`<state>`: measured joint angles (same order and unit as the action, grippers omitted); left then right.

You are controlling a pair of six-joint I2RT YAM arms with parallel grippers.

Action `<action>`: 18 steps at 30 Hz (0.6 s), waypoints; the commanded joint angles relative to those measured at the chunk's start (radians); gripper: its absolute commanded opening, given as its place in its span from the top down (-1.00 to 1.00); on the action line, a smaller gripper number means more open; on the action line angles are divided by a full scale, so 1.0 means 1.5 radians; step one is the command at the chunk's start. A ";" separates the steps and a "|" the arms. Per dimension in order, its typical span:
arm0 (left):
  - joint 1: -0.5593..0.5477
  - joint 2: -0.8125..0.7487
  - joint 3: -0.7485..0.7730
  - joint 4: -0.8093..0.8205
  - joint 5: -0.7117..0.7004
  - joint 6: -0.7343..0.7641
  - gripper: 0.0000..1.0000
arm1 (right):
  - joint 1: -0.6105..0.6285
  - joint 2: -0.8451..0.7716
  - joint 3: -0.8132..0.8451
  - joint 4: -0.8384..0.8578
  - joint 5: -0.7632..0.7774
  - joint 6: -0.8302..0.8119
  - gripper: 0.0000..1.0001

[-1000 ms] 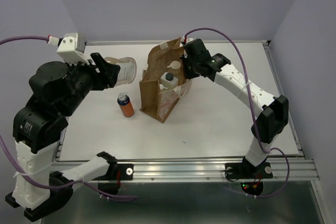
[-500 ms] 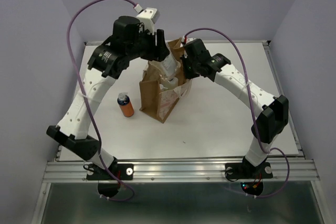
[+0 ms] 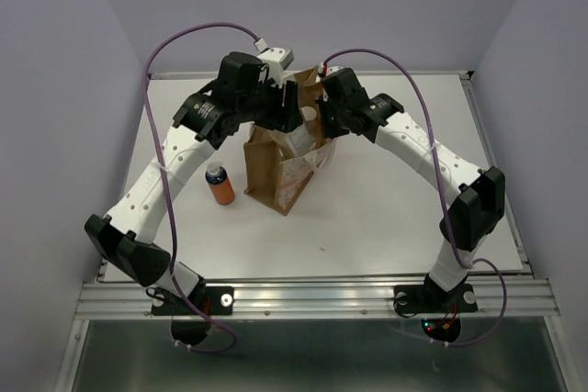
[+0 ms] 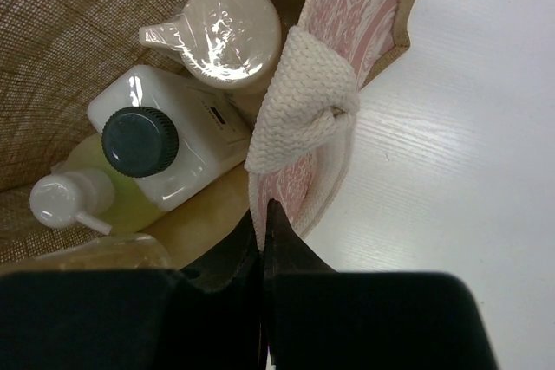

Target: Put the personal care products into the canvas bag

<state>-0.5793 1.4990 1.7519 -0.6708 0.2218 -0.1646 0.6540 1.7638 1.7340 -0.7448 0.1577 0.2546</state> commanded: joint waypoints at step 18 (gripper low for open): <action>-0.069 0.034 -0.047 0.039 -0.096 -0.010 1.00 | 0.004 -0.041 0.009 0.024 -0.013 0.016 0.99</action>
<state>-0.6651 1.5440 1.6535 -0.6758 0.0822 -0.1844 0.6540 1.7611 1.7340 -0.7452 0.1562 0.2668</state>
